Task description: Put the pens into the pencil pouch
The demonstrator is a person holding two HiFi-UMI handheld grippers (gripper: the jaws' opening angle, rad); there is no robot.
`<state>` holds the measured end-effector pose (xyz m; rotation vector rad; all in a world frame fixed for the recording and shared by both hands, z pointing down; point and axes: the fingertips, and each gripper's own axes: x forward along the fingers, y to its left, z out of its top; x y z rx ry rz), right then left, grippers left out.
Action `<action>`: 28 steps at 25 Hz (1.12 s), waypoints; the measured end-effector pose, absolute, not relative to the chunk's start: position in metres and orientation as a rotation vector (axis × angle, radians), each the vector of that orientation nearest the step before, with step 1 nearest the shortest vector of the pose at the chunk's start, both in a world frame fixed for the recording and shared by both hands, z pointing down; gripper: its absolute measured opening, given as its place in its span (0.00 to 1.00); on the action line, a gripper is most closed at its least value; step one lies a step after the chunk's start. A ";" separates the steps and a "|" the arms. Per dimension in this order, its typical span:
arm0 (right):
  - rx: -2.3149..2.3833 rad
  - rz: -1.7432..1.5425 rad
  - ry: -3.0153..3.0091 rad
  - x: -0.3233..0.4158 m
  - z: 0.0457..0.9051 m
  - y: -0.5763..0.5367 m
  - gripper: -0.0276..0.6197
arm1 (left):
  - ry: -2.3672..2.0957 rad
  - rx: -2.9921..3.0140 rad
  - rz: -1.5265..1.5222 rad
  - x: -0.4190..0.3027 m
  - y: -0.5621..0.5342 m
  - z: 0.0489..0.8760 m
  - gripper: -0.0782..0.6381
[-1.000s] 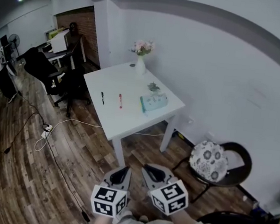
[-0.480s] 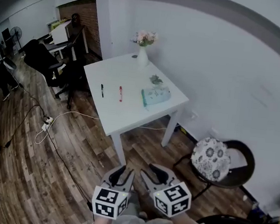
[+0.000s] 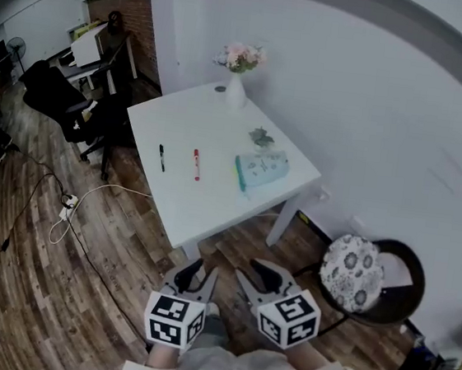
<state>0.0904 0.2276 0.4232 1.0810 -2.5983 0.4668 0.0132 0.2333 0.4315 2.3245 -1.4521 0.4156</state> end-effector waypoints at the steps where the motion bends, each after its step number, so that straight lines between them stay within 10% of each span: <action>1: 1.085 0.463 -2.600 0.085 0.420 0.216 0.22 | -1.443 2.336 0.419 0.009 0.220 0.429 0.26; 28: 1.196 0.552 -2.446 0.031 0.444 0.057 0.22 | -1.250 2.350 0.406 -0.049 0.058 0.449 0.26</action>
